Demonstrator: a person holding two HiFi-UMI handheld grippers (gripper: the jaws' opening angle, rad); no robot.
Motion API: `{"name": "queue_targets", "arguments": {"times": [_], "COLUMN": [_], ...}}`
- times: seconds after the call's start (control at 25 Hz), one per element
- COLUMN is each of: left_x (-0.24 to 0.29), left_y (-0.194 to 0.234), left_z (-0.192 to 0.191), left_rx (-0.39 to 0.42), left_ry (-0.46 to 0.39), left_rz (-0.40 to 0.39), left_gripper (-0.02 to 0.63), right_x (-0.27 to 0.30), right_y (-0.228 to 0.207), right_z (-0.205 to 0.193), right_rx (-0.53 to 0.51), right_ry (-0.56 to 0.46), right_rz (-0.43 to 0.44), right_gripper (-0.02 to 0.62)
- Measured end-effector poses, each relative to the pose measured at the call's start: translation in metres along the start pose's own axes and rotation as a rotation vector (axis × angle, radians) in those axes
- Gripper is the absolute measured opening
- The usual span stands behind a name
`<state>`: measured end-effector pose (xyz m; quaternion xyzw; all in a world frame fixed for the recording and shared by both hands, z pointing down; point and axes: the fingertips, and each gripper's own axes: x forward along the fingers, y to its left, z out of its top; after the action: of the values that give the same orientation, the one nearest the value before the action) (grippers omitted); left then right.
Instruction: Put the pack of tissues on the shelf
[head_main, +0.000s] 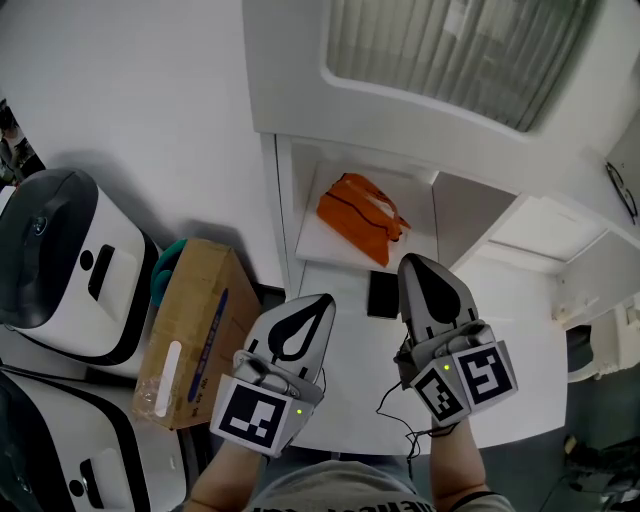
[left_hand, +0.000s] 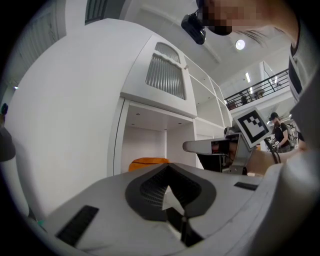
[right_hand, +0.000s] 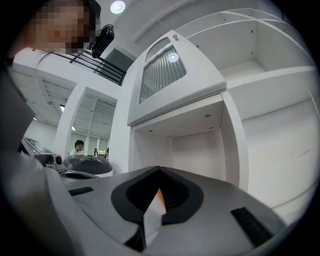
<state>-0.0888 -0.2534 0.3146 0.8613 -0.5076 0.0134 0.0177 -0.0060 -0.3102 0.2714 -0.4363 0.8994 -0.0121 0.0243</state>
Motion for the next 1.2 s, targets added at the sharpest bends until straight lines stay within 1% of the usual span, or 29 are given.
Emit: {"name": "queue_targets", "arguments": {"times": [0.72, 1.2], "left_x": [-0.003, -0.002], "left_y": [-0.047, -0.071], "left_z": [0.018, 0.025], "left_rx": [0.032, 0.049], "left_ry": [-0.027, -0.033], "left_rz": [0.005, 0.020], "left_gripper": [0.040, 0.040], "right_x": [-0.049, -0.072], "right_y": [0.014, 0.018], "right_z": [0.008, 0.008], "right_rx": [0.002, 0.006], "right_ry": [-0.013, -0.015], "right_rz": [0.095, 0.151], "right_gripper": [-0.008, -0.008]}}
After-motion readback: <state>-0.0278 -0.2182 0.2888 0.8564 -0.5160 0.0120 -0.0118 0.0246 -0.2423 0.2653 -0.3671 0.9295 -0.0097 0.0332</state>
